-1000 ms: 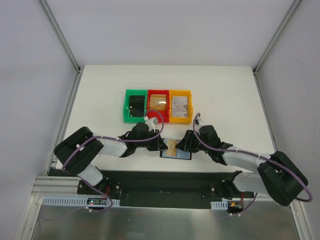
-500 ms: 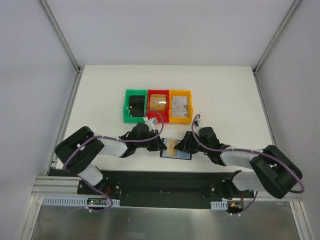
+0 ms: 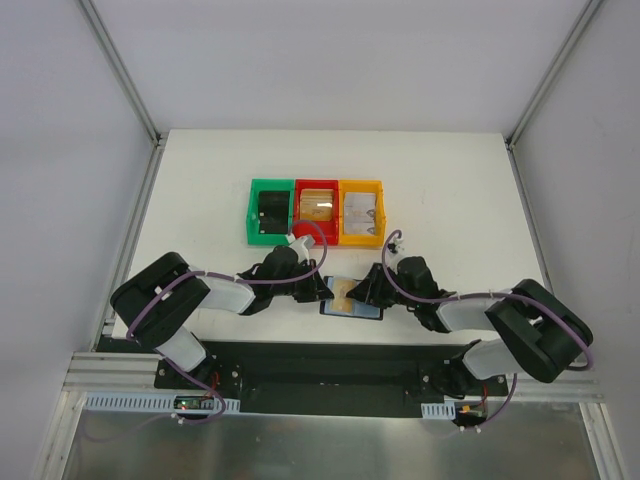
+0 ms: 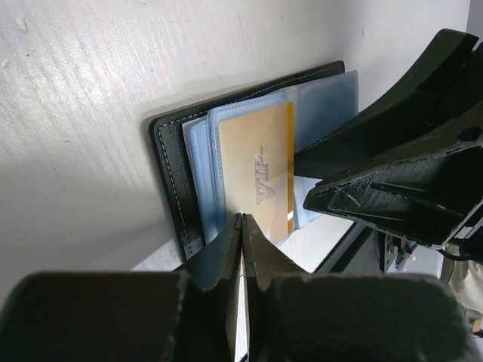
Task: Take the credit cards out of the card holder
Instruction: Remove the credit card from the card holder.
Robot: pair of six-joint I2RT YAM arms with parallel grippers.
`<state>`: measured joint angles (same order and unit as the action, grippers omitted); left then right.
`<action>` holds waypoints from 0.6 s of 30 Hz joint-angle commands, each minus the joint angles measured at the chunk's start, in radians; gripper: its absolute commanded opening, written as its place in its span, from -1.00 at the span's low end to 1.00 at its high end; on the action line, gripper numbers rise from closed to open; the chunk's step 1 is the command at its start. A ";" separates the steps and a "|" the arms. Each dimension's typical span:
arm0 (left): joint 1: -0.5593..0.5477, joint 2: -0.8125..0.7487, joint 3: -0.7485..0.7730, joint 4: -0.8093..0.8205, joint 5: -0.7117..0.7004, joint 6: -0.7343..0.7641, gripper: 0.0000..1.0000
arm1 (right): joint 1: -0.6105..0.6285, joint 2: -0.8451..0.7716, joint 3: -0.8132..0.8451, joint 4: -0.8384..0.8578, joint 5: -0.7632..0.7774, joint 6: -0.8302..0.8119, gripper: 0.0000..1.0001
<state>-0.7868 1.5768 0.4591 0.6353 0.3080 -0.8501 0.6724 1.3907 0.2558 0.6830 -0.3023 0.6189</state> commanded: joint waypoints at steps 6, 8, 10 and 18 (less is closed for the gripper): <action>-0.011 0.017 -0.022 -0.020 -0.029 0.006 -0.99 | -0.004 0.033 -0.021 0.150 -0.029 0.044 -0.26; -0.009 0.020 -0.022 -0.022 -0.029 0.005 -0.99 | -0.005 0.027 -0.027 0.167 -0.032 0.050 -0.27; -0.009 0.020 -0.019 -0.022 -0.027 0.005 -0.99 | -0.007 0.019 -0.032 0.174 -0.035 0.056 -0.27; -0.011 0.026 -0.016 -0.026 -0.029 0.008 -0.99 | -0.008 0.019 -0.035 0.178 -0.060 0.056 -0.24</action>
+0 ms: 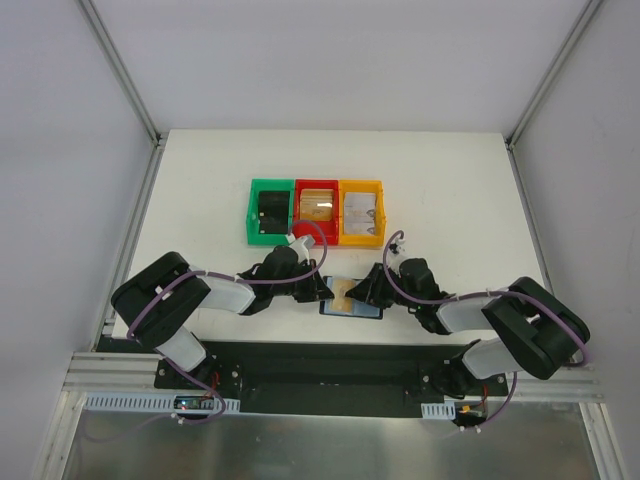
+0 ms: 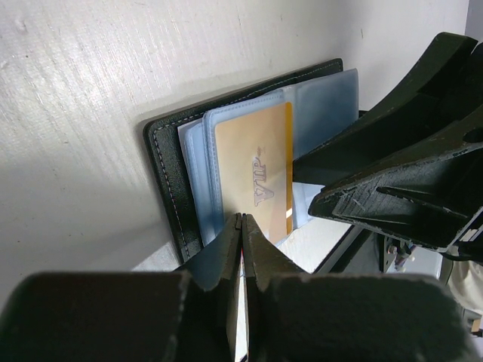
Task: Take the credit cards out of the card holder
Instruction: Remove the credit card from the card holder.
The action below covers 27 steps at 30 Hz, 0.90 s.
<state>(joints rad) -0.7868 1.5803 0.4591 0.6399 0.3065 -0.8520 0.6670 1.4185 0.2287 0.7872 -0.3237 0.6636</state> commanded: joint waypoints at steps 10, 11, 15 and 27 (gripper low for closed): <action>-0.009 0.026 -0.014 -0.032 -0.024 0.011 -1.00 | -0.009 0.051 -0.022 0.187 -0.071 0.050 -0.27; -0.009 0.027 -0.014 -0.032 -0.023 0.010 -1.00 | -0.012 0.060 -0.026 0.213 -0.074 0.059 -0.28; -0.011 0.032 -0.014 -0.032 -0.026 0.010 -1.00 | -0.021 0.106 -0.054 0.343 -0.089 0.103 -0.29; -0.011 0.043 -0.013 -0.032 -0.021 0.008 -1.00 | -0.030 0.241 -0.065 0.573 -0.133 0.188 -0.27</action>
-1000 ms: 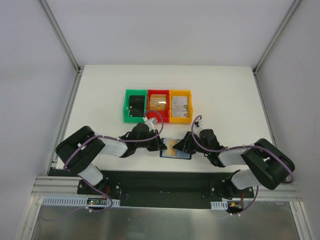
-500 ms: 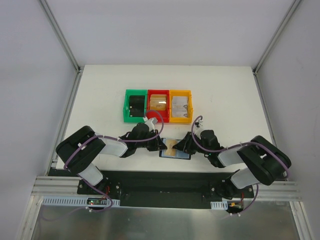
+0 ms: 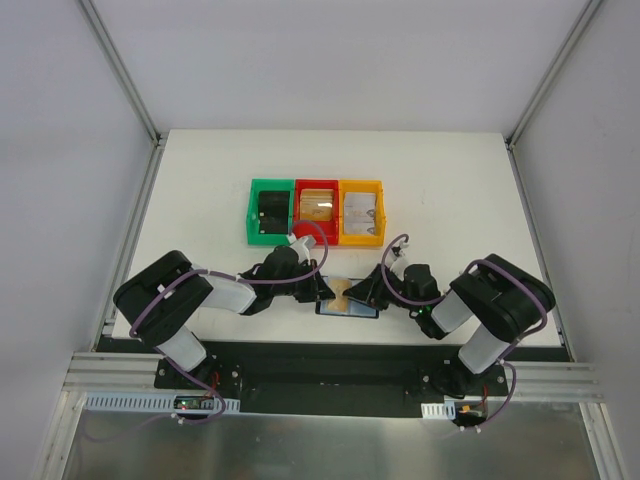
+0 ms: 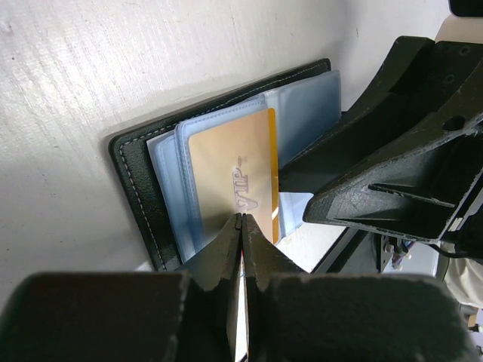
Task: Take the credit cards out of the card holder
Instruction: Remove the credit card from the card holder.
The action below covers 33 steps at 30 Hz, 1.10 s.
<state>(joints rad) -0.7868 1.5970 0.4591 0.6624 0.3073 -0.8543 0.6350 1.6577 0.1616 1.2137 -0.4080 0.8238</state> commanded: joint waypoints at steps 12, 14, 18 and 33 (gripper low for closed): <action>-0.011 -0.057 -0.033 -0.046 -0.025 0.021 -0.90 | -0.001 0.031 0.009 0.142 -0.055 0.029 -0.24; -0.011 -0.078 -0.031 -0.047 -0.020 0.024 -0.77 | 0.000 0.042 0.010 0.142 -0.054 0.032 -0.23; -0.009 -0.124 -0.028 -0.058 -0.013 0.029 -0.60 | -0.001 0.050 0.010 0.142 -0.055 0.032 -0.23; -0.011 -0.157 0.016 -0.208 -0.102 0.074 -0.97 | 0.000 0.054 0.007 0.139 -0.054 0.024 -0.22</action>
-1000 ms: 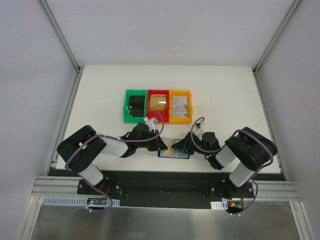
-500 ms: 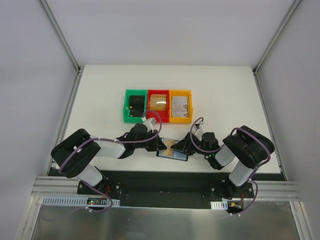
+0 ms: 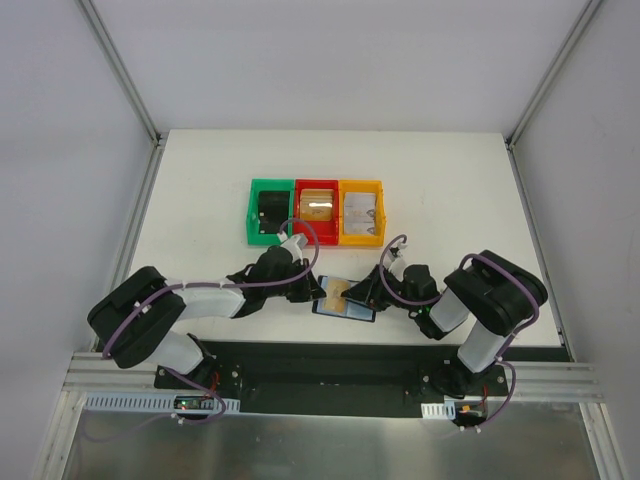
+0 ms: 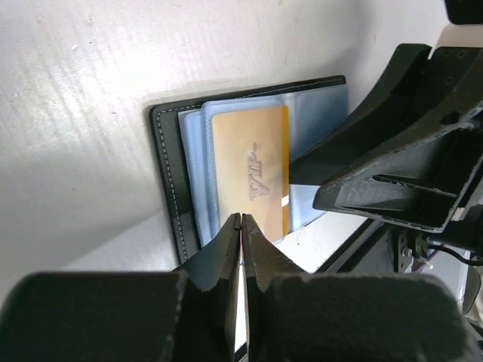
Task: Take the credit cards out of the card holder
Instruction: Remove the credit card from the card holder.
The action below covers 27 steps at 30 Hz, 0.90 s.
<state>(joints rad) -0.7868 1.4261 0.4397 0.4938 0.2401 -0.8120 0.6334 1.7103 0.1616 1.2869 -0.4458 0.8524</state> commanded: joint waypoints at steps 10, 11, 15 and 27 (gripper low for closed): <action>-0.011 0.077 0.045 -0.046 -0.032 0.033 -1.00 | 0.000 0.000 0.012 0.058 -0.022 -0.010 -0.22; -0.012 0.086 0.048 -0.046 -0.027 0.031 -1.00 | 0.000 -0.001 0.012 0.058 -0.024 -0.010 -0.22; -0.012 0.114 0.054 -0.032 -0.009 0.028 -1.00 | 0.000 -0.008 0.018 0.057 -0.028 -0.009 -0.22; -0.025 0.120 0.039 -0.017 -0.012 0.014 -1.00 | 0.000 -0.026 0.013 0.051 -0.022 -0.010 -0.40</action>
<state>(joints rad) -0.7990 1.5318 0.4877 0.5076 0.2344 -0.8028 0.6315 1.7103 0.1623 1.2827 -0.4503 0.8513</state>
